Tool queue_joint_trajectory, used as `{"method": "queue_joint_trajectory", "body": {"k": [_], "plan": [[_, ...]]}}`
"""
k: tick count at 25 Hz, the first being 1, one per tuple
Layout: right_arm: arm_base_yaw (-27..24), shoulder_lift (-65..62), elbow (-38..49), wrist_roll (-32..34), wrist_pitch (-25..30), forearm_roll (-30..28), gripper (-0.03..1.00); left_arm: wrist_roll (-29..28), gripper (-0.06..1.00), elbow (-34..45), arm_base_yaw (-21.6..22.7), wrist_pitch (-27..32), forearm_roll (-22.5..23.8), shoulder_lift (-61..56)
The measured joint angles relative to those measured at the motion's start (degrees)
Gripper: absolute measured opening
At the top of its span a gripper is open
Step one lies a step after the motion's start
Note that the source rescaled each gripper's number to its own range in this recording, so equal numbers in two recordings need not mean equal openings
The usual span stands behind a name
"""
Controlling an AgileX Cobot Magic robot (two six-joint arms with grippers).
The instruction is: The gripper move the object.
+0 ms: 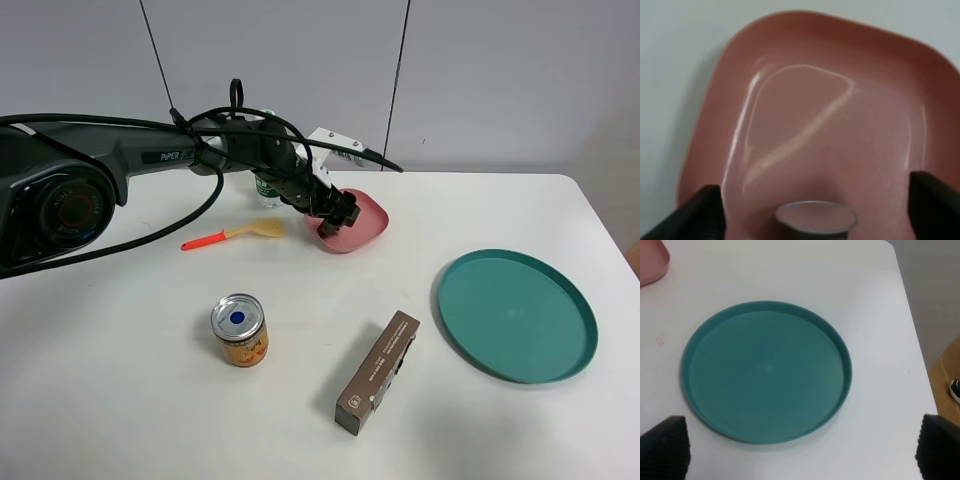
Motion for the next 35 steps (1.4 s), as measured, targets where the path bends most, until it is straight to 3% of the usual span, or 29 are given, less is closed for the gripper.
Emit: {"method": "queue_joint_trajectory", "body": {"k": [16,19,25,35], "plan": [[0.0,0.0,0.0,0.0,0.0,0.0,1.00,-1.0,0.74,-0.1,0.2,0.6,3.4,-7.2],[0.0,0.0,0.0,0.0,-0.1,0.0,1.00,-1.5,0.76,-0.1,0.9,3.5,4.2,-8.2],[0.0,0.0,0.0,0.0,-0.1,0.0,1.00,-5.3,0.94,-0.1,3.0,8.0,10.4,-10.0],[0.0,0.0,0.0,0.0,-0.1,0.0,1.00,-8.4,0.95,-0.1,7.7,15.2,11.5,-14.2]]}}
